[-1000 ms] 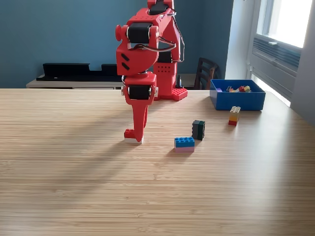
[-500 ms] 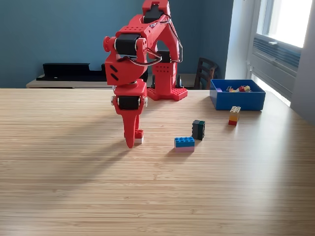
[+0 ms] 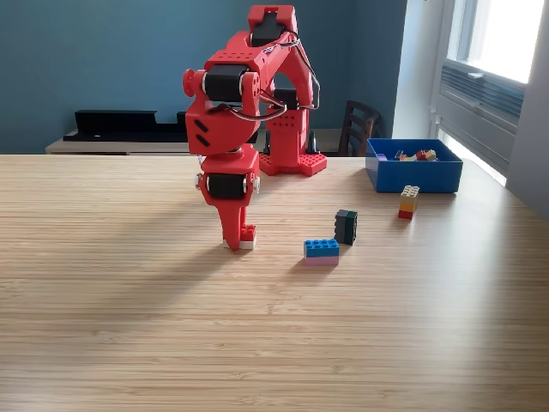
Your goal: Grasp a lego block and put it in the bin.
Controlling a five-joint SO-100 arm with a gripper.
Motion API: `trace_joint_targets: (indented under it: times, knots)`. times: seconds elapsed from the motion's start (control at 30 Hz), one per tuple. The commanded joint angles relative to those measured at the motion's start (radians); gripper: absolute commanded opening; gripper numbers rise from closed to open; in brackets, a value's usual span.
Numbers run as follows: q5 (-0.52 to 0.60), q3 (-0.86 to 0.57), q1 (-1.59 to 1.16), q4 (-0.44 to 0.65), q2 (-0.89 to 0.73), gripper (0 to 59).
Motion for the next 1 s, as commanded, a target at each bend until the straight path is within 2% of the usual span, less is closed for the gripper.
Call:
trace_joint_targets:
  times: [0.03, 0.13, 0.23, 0.37, 0.5, 0.67, 0.8, 1.0]
  knots:
    - [0.035, 0.123, -0.028, -0.009, 0.028, 0.0]
    - [0.069, 0.098, -0.038, 0.064, 0.098, 0.0]
    - [0.080, 0.152, -0.080, 0.072, 0.287, 0.0]
    - [0.075, 0.189, -0.163, 0.135, 0.558, 0.0]
    - [0.078, 0.212, -0.348, 0.215, 0.793, 0.0]
    - [0.067, 0.344, -0.660, 0.221, 0.997, 0.0]
    - [0.057, 0.442, -0.879, 0.219, 1.017, 0.0]
    - [0.037, 0.480, -1.111, 0.236, 0.897, 0.0]
